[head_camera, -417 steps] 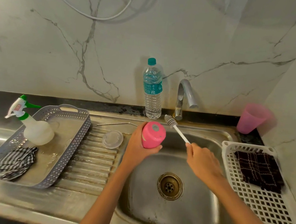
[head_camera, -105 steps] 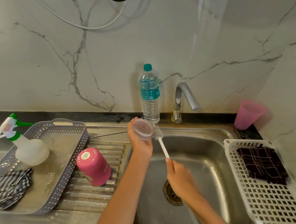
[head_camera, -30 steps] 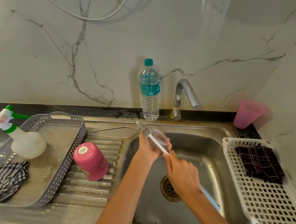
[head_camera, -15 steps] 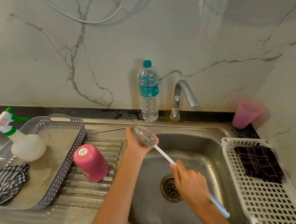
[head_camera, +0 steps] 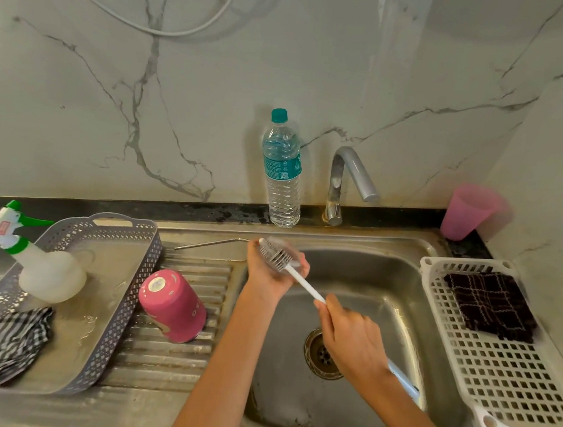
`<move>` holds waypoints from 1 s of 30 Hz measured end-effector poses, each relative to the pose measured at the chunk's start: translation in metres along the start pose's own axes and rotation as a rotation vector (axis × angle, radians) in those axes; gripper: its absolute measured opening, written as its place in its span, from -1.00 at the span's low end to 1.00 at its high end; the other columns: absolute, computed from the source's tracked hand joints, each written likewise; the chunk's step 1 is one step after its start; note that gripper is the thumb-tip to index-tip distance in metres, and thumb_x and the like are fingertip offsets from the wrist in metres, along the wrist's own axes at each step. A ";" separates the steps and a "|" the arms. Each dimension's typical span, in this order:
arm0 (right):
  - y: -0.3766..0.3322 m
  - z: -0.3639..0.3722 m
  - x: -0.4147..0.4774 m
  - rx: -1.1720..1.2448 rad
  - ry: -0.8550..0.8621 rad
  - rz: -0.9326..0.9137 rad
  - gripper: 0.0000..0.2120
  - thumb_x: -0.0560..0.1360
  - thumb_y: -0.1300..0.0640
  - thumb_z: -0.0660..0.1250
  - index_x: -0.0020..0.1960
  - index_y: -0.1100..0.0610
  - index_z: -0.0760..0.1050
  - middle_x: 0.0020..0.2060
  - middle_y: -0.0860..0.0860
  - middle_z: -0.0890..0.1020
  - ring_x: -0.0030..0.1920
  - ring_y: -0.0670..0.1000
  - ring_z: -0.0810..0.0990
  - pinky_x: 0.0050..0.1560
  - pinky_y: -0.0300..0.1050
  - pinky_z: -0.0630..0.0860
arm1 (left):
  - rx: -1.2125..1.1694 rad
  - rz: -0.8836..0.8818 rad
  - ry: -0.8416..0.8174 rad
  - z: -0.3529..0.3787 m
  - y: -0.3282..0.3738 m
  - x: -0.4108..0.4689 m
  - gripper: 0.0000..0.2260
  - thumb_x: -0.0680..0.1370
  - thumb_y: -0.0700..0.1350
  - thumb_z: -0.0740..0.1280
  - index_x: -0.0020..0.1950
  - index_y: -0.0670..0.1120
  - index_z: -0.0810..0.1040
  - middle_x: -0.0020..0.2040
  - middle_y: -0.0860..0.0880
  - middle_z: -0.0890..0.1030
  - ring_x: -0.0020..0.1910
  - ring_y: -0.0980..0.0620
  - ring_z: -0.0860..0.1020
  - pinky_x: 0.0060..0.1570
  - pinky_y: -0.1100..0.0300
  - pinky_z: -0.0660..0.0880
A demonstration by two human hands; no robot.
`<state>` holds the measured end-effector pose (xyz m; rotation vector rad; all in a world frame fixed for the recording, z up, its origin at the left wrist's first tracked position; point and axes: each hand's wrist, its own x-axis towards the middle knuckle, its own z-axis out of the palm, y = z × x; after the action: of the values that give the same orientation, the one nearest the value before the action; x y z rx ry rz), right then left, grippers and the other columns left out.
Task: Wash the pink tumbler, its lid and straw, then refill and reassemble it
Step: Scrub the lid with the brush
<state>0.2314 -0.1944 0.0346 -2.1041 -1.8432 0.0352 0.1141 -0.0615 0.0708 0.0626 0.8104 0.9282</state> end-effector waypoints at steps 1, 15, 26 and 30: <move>0.003 -0.001 -0.002 0.008 -0.020 0.016 -0.63 0.64 -0.14 -0.09 -0.16 0.03 0.33 -0.60 -0.10 0.26 -0.63 -0.04 0.18 -0.65 -0.25 0.09 | -0.006 -0.006 -0.008 -0.002 0.006 0.000 -0.59 0.55 0.20 0.12 -0.10 -0.15 0.40 -0.29 -0.13 0.40 -0.32 -0.08 0.41 -0.20 0.11 0.39; 0.012 0.004 -0.004 0.014 0.015 -0.061 -0.33 0.57 -0.26 -0.37 0.01 0.03 0.44 -0.51 -0.07 0.41 -0.56 -0.02 0.42 -0.54 -0.20 0.25 | 0.083 0.011 0.048 -0.005 -0.013 -0.007 -0.52 0.58 0.22 0.11 -0.15 -0.19 0.46 -0.31 -0.17 0.44 -0.34 -0.09 0.45 -0.28 0.13 0.41; -0.010 -0.008 -0.005 0.085 -0.057 -0.015 -0.49 0.61 -0.20 -0.22 0.09 0.04 0.40 -0.41 -0.05 0.48 -0.41 0.06 0.51 -0.42 -0.13 0.31 | 0.206 0.156 0.070 -0.008 -0.025 -0.006 -0.38 0.61 0.26 0.00 -0.41 -0.13 0.49 -0.45 -0.12 0.44 -0.42 -0.07 0.42 -0.35 0.14 0.38; -0.023 -0.010 0.000 0.132 -0.064 0.042 -0.62 0.64 -0.14 -0.07 0.08 0.06 0.42 -0.36 0.05 0.60 -0.31 0.17 0.60 -0.36 -0.06 0.36 | 0.223 0.164 0.074 -0.002 -0.020 -0.005 -0.39 0.62 0.29 -0.03 -0.34 -0.12 0.48 -0.39 -0.11 0.46 -0.37 -0.05 0.44 -0.30 0.13 0.41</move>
<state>0.2118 -0.1940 0.0498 -2.0720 -1.7804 0.2303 0.1247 -0.0782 0.0649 0.2941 0.9865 0.9951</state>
